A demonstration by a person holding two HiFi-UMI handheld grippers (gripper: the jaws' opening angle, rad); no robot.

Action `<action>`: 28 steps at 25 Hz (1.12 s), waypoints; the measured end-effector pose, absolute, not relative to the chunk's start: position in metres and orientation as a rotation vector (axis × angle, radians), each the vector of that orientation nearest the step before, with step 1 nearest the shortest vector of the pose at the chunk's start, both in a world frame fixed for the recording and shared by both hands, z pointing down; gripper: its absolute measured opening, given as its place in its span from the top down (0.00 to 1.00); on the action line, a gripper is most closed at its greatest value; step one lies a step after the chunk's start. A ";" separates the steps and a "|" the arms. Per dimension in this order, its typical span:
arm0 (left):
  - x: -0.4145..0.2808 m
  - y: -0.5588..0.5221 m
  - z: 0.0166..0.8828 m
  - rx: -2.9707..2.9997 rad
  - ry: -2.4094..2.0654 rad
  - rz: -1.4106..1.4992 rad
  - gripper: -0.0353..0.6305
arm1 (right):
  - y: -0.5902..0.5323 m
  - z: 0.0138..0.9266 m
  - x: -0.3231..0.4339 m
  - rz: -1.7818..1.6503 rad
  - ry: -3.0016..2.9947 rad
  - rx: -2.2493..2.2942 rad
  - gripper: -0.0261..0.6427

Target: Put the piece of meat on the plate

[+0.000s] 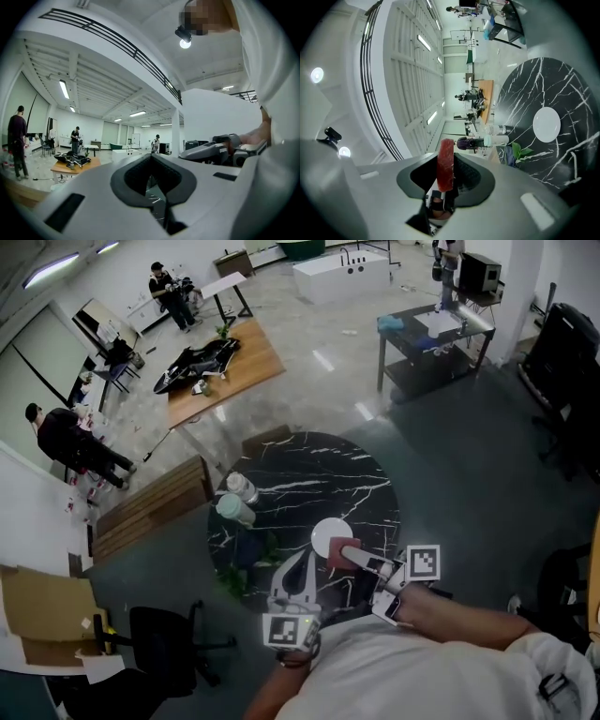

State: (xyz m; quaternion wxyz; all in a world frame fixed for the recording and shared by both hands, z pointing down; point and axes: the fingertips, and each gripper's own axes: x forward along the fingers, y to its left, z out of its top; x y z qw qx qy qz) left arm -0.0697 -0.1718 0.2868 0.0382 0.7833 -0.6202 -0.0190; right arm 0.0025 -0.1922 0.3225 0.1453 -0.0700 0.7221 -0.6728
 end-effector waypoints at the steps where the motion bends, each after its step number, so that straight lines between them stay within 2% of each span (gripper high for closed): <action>1: -0.070 -0.170 0.291 2.394 -1.906 -0.053 0.94 | -0.195 0.327 0.002 -1.950 2.082 -0.203 0.83; 18: -0.109 -0.242 0.343 2.425 -1.787 0.023 0.94 | -0.261 0.373 -0.021 -1.955 2.074 -0.384 0.83; 28: -0.131 -0.266 0.407 2.474 -1.715 0.152 0.94 | -0.286 0.444 -0.041 -1.974 2.132 -0.513 0.83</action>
